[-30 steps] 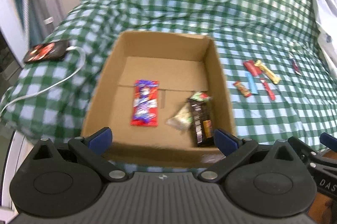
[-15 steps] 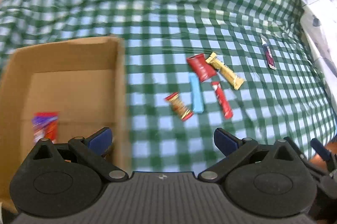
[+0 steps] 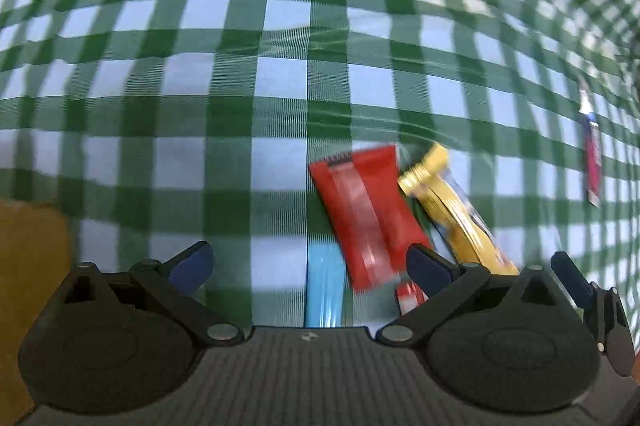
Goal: Organize snacks
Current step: 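Grasp the yellow snack bar with the right tool while the left tool grasps the red packet, then carry the yellow snack bar and red packet over the box with both tools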
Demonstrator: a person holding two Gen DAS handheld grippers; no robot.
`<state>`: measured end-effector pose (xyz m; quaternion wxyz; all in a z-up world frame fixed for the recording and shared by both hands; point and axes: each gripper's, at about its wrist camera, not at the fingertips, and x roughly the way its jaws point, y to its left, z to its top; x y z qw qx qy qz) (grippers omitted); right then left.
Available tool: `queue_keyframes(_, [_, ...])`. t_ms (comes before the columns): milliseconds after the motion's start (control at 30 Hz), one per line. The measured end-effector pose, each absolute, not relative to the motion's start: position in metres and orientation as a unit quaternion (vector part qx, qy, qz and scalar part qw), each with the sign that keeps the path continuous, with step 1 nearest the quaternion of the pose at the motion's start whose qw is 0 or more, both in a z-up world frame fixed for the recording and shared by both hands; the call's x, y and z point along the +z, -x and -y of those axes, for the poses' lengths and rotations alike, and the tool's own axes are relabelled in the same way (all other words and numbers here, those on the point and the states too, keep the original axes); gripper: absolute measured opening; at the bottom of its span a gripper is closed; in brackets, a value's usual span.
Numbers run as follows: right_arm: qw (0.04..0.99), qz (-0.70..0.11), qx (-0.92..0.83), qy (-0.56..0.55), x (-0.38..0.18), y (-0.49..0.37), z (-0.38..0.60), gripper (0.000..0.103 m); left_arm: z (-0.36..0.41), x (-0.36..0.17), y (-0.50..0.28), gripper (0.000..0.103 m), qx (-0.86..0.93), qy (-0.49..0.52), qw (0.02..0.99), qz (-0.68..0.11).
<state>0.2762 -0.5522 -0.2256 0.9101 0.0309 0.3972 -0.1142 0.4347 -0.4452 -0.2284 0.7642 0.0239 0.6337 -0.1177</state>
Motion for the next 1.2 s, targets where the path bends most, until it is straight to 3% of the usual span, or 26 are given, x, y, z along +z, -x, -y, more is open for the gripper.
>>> queue_keyframes(233, [0.920, -0.379, -0.103, -0.008, -0.254, -0.306, 0.543, 0.101, 0.462, -0.233, -0.446, 0.101, -0.136, -0.035, 0.774, -0.617])
queue_keyframes(267, [0.921, -0.376, -0.104, -0.005, -0.255, -0.307, 0.541, 0.098, 0.464, -0.230, -0.445, 0.091, -0.134, -0.045, 0.780, -0.610])
queue_keyframes(300, [0.923, -0.371, -0.102, -0.002, -0.255, -0.306, 0.540, 0.083, 0.465, -0.226, -0.441, 0.070, -0.139, -0.056, 0.786, -0.600])
queue_keyframes(333, [0.927, -0.362, -0.100, 0.009, -0.254, -0.303, 0.537, 0.058, 0.466, -0.220, -0.438, 0.052, -0.154, -0.058, 0.790, -0.590])
queue_keyframes(367, [0.927, -0.360, -0.099, 0.025, -0.252, -0.301, 0.532, 0.048, 0.466, -0.216, -0.436, 0.023, -0.171, -0.048, 0.787, -0.590])
queue_keyframes(400, [0.926, -0.363, -0.096, 0.037, -0.250, -0.298, 0.529, 0.034, 0.464, -0.211, -0.435, 0.016, -0.182, -0.033, 0.784, -0.592])
queue_keyframes(467, [0.923, -0.368, -0.092, 0.058, -0.247, -0.295, 0.522, 0.029, 0.463, -0.198, -0.429, 0.012, -0.185, -0.033, 0.794, -0.578])
queue_keyframes(867, [0.932, -0.324, -0.162, -0.008, -0.173, -0.226, 0.526, 0.028, 0.380, -0.102, -0.338, 0.009, -0.237, -0.010, 0.832, -0.502])
queue_keyframes(1200, [0.952, -0.279, -0.111, -0.054, -0.090, -0.121, 0.420, 0.028, 0.259, -0.033, -0.233, 0.007, -0.252, 0.023, 0.852, -0.459])
